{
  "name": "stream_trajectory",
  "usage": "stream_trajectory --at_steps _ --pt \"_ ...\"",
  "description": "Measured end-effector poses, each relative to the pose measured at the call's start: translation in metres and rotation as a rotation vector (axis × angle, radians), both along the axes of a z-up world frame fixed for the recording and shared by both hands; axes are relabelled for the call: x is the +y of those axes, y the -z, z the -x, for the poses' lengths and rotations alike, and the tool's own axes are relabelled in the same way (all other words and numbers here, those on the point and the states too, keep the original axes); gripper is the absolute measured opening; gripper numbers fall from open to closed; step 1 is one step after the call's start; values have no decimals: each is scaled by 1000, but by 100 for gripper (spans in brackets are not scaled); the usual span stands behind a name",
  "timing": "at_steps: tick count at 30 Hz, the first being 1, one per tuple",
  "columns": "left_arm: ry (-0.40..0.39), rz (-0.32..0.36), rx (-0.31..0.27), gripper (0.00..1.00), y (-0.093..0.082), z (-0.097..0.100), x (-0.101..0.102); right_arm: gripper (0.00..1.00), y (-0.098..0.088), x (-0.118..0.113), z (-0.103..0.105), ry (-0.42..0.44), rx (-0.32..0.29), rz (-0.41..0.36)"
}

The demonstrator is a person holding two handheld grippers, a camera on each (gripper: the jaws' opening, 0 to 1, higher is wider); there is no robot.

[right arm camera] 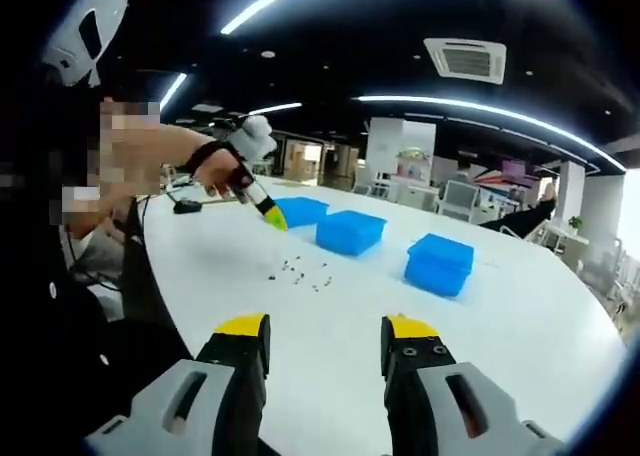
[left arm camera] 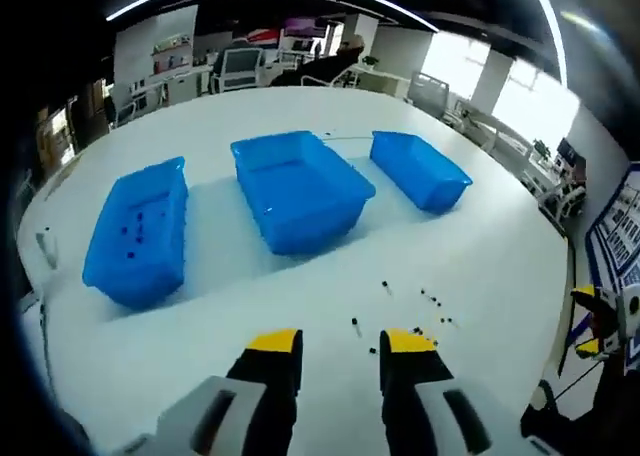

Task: Pick up the resistors one by one and place each resistor into its matching bin, sorting the parts by color and model until every resistor is separated into the correct bin for its type

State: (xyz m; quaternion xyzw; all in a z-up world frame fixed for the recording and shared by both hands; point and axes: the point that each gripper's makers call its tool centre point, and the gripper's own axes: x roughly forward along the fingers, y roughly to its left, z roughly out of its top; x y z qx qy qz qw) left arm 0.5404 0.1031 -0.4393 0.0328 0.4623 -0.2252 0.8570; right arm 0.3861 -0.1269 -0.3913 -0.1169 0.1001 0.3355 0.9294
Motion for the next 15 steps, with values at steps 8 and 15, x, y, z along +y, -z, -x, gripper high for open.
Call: stream_trajectory --at_steps 8,15 --pt "0 -70 108 25 19 -9 -17 46 1 -2 2 6 3 -14" --pt "3 -107 161 22 33 -11 -19 46 3 -2 4 9 9 -16"
